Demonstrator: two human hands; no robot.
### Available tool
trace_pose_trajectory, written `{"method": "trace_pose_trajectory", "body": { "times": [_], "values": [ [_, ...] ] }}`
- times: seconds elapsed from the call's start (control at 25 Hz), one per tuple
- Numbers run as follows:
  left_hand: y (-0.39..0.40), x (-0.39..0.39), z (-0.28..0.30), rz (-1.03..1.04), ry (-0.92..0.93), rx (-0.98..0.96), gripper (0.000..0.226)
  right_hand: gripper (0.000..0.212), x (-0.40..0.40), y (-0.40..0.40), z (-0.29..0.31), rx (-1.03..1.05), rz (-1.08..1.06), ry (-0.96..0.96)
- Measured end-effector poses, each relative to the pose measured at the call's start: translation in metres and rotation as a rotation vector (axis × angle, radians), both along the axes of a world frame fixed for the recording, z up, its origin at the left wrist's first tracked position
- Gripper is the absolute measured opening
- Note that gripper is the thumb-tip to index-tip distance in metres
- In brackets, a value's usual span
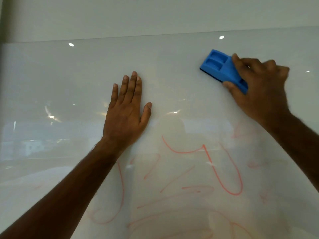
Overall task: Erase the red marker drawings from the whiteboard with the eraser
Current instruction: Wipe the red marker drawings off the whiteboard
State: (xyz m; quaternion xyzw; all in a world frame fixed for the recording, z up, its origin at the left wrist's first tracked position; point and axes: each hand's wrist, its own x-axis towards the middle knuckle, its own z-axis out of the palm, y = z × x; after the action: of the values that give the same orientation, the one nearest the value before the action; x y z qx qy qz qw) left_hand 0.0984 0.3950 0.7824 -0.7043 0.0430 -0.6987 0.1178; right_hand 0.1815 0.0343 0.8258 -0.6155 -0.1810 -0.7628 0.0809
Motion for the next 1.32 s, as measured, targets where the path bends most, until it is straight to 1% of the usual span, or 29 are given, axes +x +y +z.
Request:
{"method": "trace_pose_trajectory", "body": {
  "times": [0.08,0.16,0.32,0.44,0.52,0.6,0.72,0.84,0.92,1.0,1.12,1.24,1.32],
  "values": [
    [0.001,0.000,0.001,-0.003,-0.004,0.007,0.075,0.064,-0.003,0.021,0.019,0.021,0.050,0.023],
    [0.002,0.000,0.000,-0.003,-0.010,0.007,0.075,0.064,-0.009,0.042,0.020,-0.025,0.083,0.016],
    [0.002,-0.002,0.000,-0.016,0.001,0.007,0.075,0.063,-0.013,0.058,-0.034,-0.177,0.052,-0.037],
    [0.003,-0.001,0.001,-0.016,0.001,0.010,0.075,0.062,-0.008,0.035,-0.074,-0.278,0.008,-0.063],
    [0.004,-0.001,0.000,-0.008,0.001,0.007,0.075,0.061,-0.004,0.011,-0.086,-0.298,-0.029,-0.070],
    [0.004,-0.001,0.000,-0.004,0.004,0.007,0.075,0.061,0.000,-0.014,-0.083,-0.266,-0.060,-0.065],
    [0.003,-0.001,-0.001,-0.006,0.008,0.004,0.075,0.064,0.007,-0.042,-0.061,-0.133,-0.071,-0.007],
    [0.003,-0.002,-0.001,-0.006,0.012,0.003,0.075,0.065,0.009,-0.041,-0.035,0.043,0.075,0.088],
    [0.004,-0.002,-0.001,0.000,0.010,0.001,0.075,0.065,0.005,-0.021,-0.031,0.093,0.171,0.112],
    [0.003,-0.003,-0.002,0.000,0.013,-0.009,0.075,0.064,0.000,-0.003,-0.041,0.045,0.176,0.101],
    [0.003,-0.004,-0.003,-0.005,0.032,-0.013,0.075,0.062,-0.005,0.004,-0.078,-0.092,0.109,0.050],
    [0.003,-0.005,-0.004,-0.003,0.040,-0.012,0.075,0.062,-0.003,-0.015,-0.114,-0.210,-0.011,0.009],
    [0.004,-0.006,-0.003,-0.004,0.043,-0.019,0.075,0.064,0.001,-0.037,-0.128,-0.232,-0.093,0.006]
  ]
}}
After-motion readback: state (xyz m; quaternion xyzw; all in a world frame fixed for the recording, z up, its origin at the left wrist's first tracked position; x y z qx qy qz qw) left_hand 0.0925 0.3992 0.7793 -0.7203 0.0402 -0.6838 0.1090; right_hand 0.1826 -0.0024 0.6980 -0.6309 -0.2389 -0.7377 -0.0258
